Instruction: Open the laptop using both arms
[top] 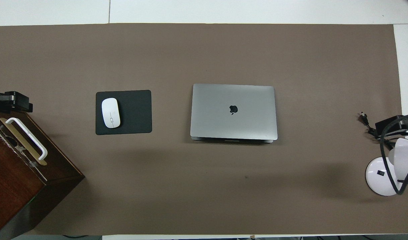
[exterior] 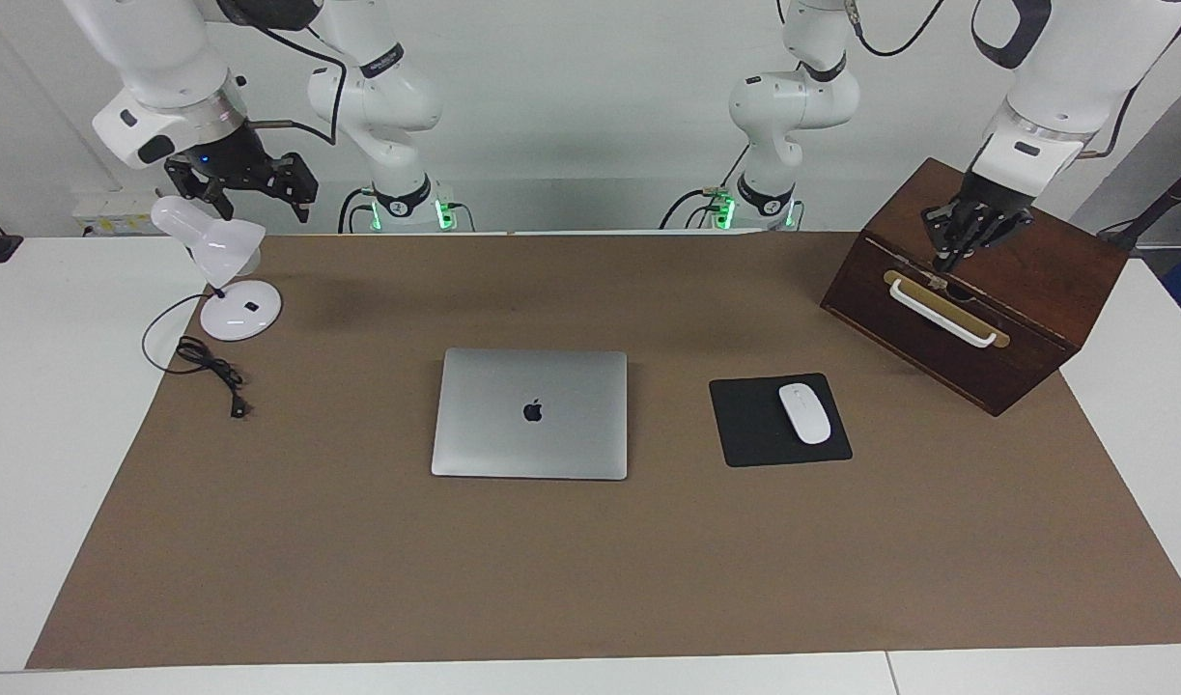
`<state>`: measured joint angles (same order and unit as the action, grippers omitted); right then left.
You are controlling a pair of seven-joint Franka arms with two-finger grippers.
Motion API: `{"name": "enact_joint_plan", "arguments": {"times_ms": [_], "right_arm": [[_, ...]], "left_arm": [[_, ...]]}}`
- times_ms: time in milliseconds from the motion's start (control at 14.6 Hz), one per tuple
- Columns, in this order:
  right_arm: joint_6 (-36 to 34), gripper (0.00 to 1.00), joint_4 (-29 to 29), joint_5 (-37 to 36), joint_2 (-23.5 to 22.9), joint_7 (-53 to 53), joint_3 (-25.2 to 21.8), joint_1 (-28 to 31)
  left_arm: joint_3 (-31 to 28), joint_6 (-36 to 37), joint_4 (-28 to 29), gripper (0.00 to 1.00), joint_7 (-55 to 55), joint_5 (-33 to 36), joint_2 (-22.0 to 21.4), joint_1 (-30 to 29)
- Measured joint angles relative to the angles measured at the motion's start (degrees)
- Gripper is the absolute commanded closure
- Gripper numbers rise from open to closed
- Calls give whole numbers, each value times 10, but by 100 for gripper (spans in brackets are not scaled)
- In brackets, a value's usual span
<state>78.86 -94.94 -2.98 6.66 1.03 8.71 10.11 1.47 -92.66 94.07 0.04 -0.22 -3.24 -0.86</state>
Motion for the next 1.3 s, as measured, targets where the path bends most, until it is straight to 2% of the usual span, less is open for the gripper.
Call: {"name": "enact_joint_plan", "arguments": {"times_ms": [343, 961, 1099, 1304], "right_arm": [[0, 0, -3, 0, 1, 0, 0, 0], [0, 0, -8, 0, 3, 0, 0, 0], [0, 0, -9, 0, 3, 0, 0, 0], [1, 0, -15, 10, 5, 0, 0, 0]], "left_arm": [[-1, -8, 0, 100, 0, 0, 0, -4], [5, -90, 11, 100, 2, 0, 0, -4], [10, -115, 23, 100, 9, 0, 0, -1], [15, -196, 71, 100, 14, 0, -7, 26]]}}
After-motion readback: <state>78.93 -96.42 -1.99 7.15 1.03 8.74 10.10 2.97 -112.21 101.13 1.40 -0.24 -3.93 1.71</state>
